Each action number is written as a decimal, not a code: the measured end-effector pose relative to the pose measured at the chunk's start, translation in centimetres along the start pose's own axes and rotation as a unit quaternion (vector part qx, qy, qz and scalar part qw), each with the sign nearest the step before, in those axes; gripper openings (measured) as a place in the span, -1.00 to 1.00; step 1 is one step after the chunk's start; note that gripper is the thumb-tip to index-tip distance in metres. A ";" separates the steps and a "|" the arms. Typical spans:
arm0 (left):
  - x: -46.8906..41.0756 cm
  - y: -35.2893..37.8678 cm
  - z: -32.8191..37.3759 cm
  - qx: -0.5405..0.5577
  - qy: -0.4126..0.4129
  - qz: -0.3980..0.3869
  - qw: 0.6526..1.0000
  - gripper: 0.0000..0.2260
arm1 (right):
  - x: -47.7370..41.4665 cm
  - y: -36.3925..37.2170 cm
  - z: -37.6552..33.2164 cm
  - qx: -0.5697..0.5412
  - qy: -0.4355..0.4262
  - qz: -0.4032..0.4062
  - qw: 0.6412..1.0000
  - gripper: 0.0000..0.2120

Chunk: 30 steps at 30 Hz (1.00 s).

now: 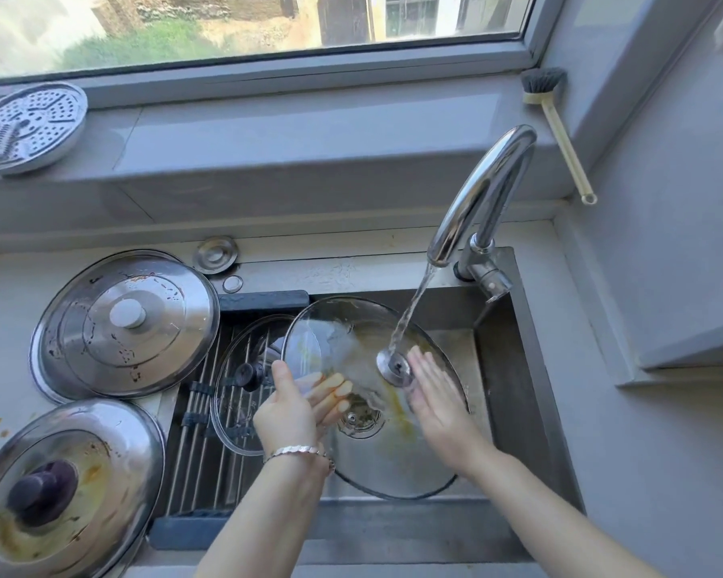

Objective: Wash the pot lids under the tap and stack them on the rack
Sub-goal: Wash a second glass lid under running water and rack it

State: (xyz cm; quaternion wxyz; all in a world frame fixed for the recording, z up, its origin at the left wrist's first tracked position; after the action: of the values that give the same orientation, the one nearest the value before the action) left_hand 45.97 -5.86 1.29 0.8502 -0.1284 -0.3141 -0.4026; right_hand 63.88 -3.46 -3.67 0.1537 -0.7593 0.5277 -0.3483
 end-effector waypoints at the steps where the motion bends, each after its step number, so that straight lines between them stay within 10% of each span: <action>1: -0.1 0.1 0.1 0.005 0.003 0.004 1.000 -0.53 | 0.3 0.4 -0.4 -0.002 -0.005 -0.003 1.000 -0.48; 7: 0.3 0.5 0.9 0.010 0.019 -0.007 1.000 -0.54 | -3.8 -4.0 2.7 -0.058 0.140 0.061 0.987 -0.53; 13: -0.6 0.5 1.3 0.036 0.020 0.010 0.999 -0.52 | -0.2 -1.6 -2.7 0.046 -0.004 0.041 0.998 -0.42; 17: -0.6 0.5 0.8 0.063 0.015 0.016 0.998 -0.53 | -0.4 -3.1 0.8 0.000 0.124 0.082 0.989 -0.42; 25: -0.7 1.2 0.6 0.089 0.001 0.016 0.996 -0.54 | 4.1 0.7 -9.8 0.204 -0.236 0.076 0.947 -0.47; 30: -0.9 0.2 1.8 0.096 0.019 0.015 0.995 -0.52 | 2.0 -3.0 -4.0 0.130 -0.082 0.069 0.986 -0.36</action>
State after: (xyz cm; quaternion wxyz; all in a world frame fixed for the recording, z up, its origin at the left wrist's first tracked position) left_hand 44.92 -4.32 2.11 0.8703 -0.0433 -0.3336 -0.3596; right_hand 63.61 -3.52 1.73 0.3174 -0.7210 0.5145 -0.3386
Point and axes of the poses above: each hand's wrist, its own x-axis away from the middle knuckle, its own y-axis out of the palm, z = x × y, the point moved 10 cm from there along -x, towards the middle knuckle, and after that the axes turned 5 degrees about y, right-handed, at the moved point
